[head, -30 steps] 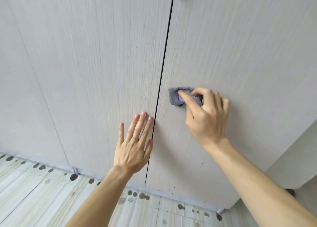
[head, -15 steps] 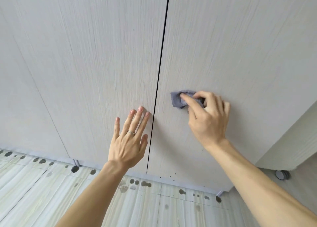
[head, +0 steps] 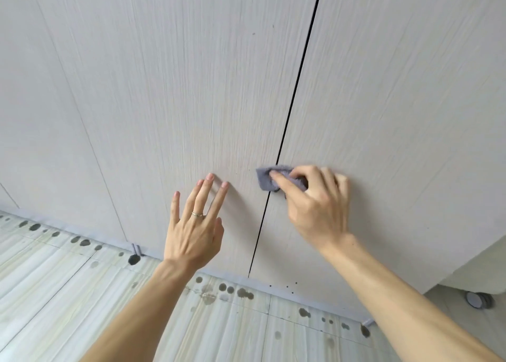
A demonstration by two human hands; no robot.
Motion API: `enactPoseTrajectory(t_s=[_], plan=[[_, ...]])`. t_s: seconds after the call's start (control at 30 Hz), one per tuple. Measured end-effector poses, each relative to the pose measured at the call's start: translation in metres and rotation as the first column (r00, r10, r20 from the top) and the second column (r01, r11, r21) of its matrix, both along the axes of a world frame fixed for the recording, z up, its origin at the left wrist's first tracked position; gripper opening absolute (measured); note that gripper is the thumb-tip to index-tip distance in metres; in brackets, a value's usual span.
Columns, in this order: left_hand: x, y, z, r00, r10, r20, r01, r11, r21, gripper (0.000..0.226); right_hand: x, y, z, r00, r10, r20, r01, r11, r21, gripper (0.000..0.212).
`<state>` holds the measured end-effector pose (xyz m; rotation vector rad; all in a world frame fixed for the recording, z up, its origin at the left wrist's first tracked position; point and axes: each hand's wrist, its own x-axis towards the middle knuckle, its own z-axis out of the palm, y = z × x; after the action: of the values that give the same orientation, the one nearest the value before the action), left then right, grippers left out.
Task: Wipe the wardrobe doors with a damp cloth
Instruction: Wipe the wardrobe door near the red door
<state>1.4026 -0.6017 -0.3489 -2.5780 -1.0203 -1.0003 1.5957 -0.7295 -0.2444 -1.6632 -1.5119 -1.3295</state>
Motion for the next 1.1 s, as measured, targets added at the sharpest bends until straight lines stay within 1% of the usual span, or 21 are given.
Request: enactPoseTrajectory(t_s=[0.07, 0.1, 0.13, 0.17, 0.23, 0.27, 0.3, 0.33, 0.4, 0.47, 0.5, 0.57, 0.63, 0.7, 0.77, 0.83, 0.9, 0.97, 1.03, 1.1], plan=[[0.002, 0.001, -0.005, 1.000, 0.003, 0.011, -0.003, 1.000, 0.005, 0.084, -0.001, 0.009, 0.027, 0.999, -0.008, -0.047, 0.013, 0.992, 0.126, 0.031], [0.004, 0.000, -0.007, 1.000, 0.002, 0.018, -0.003, 1.000, 0.004, 0.085, 0.000, 0.013, 0.030, 0.998, -0.009, -0.057, 0.018, 0.987, 0.160, 0.032], [0.006, 0.000, -0.009, 1.000, 0.003, 0.027, -0.003, 1.000, 0.000, 0.087, -0.001, 0.015, 0.026, 0.999, 0.000, -0.047, 0.008, 0.987, 0.162, 0.032], [0.008, -0.001, -0.010, 0.999, 0.006, 0.037, -0.006, 1.000, -0.008, 0.090, -0.001, 0.016, 0.015, 1.000, 0.018, -0.013, -0.017, 0.992, 0.122, 0.031], [0.010, -0.002, -0.012, 0.999, 0.016, 0.051, -0.015, 1.000, -0.021, 0.096, 0.001, 0.014, -0.020, 0.993, 0.070, 0.095, -0.064, 0.996, -0.066, 0.033], [0.011, -0.003, -0.012, 0.998, 0.016, 0.054, -0.015, 1.000, -0.019, 0.097, 0.001, 0.012, -0.037, 0.986, 0.094, 0.140, -0.069, 0.983, -0.170, 0.037], [0.010, -0.003, -0.011, 0.999, 0.011, 0.052, -0.010, 1.000, -0.013, 0.095, 0.000, 0.011, -0.051, 0.981, 0.099, 0.166, -0.058, 0.969, -0.239, 0.041], [0.008, -0.001, -0.011, 0.999, 0.001, 0.043, -0.001, 1.000, -0.004, 0.092, -0.002, 0.010, -0.058, 0.982, 0.084, 0.168, -0.037, 0.964, -0.263, 0.041], [0.004, 0.002, -0.009, 1.000, -0.013, 0.020, 0.012, 1.000, 0.011, 0.087, -0.008, 0.012, -0.052, 0.991, 0.030, 0.130, -0.002, 0.976, -0.217, 0.036], [-0.003, 0.006, -0.010, 1.000, 0.014, 0.018, -0.014, 1.000, -0.009, 0.085, -0.019, 0.019, -0.026, 0.998, -0.010, 0.057, 0.016, 0.995, -0.098, 0.034], [-0.004, 0.007, -0.011, 0.998, 0.038, 0.042, -0.036, 0.999, -0.032, 0.085, -0.022, 0.022, -0.007, 0.999, -0.022, 0.025, 0.022, 1.000, -0.019, 0.033], [-0.011, 0.009, -0.016, 0.991, 0.099, 0.089, -0.090, 0.991, -0.102, 0.089, -0.028, 0.034, 0.022, 0.999, -0.025, -0.023, 0.027, 0.995, 0.091, 0.030], [-0.015, 0.011, -0.021, 0.989, 0.116, 0.094, -0.102, 0.984, -0.143, 0.095, -0.034, 0.045, 0.030, 0.999, -0.021, -0.032, 0.025, 0.991, 0.135, 0.028], [-0.017, 0.011, -0.025, 0.991, 0.106, 0.080, -0.092, 0.984, -0.154, 0.098, -0.039, 0.050, 0.012, 1.000, 0.014, 0.015, -0.015, 0.998, 0.059, 0.029], [-0.018, 0.009, -0.026, 0.993, 0.096, 0.074, -0.083, 0.983, -0.166, 0.099, -0.038, 0.048, -0.025, 0.993, 0.056, 0.106, -0.043, 0.992, -0.119, 0.033], [-0.019, 0.008, -0.026, 0.994, 0.084, 0.075, -0.069, 0.981, -0.180, 0.100, -0.035, 0.041, -0.059, 0.978, 0.079, 0.191, -0.019, 0.955, -0.295, 0.038], [-0.020, 0.009, -0.026, 0.996, 0.064, 0.069, -0.051, 0.984, -0.171, 0.101, -0.034, 0.036, -0.066, 0.975, 0.060, 0.216, 0.018, 0.939, -0.343, 0.038], [-0.020, 0.009, -0.023, 0.998, 0.046, 0.046, -0.040, 0.991, -0.124, 0.102, -0.033, 0.035, -0.046, 0.983, 0.030, 0.181, 0.021, 0.961, -0.275, 0.038], [-0.019, 0.007, -0.022, 1.000, 0.026, 0.008, -0.025, 0.997, -0.076, 0.100, -0.026, 0.032, -0.015, 0.996, -0.001, 0.090, 0.013, 0.991, -0.130, 0.037], [-0.014, 0.001, -0.023, 1.000, -0.006, -0.011, 0.006, 0.998, -0.062, 0.097, -0.014, 0.021, 0.004, 0.999, -0.049, 0.004, 0.049, 0.999, -0.012, 0.034]])
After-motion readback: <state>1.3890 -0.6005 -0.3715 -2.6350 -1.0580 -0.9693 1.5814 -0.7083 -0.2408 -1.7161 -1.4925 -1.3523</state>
